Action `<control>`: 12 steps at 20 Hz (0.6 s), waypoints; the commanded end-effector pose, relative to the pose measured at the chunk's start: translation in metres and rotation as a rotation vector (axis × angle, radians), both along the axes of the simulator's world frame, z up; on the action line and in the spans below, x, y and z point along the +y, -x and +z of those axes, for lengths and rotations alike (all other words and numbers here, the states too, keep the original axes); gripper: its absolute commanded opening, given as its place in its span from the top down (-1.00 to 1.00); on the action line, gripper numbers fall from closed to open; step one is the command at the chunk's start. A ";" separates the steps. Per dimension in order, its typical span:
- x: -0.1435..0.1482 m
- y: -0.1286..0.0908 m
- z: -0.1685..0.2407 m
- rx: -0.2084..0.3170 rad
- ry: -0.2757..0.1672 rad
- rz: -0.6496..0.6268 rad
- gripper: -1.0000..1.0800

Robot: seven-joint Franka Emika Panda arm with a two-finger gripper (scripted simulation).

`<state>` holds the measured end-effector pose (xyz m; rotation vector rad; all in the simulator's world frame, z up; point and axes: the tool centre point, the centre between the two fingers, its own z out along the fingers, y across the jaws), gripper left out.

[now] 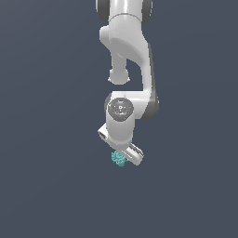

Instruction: Pick up the object and move it to a goal position.

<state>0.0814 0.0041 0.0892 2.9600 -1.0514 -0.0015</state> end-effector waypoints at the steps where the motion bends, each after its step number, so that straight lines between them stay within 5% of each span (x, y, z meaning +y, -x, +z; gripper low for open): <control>1: 0.000 0.000 0.000 0.000 0.000 0.000 -0.92; 12: 0.000 0.001 -0.045 -0.001 0.000 -0.004 -0.92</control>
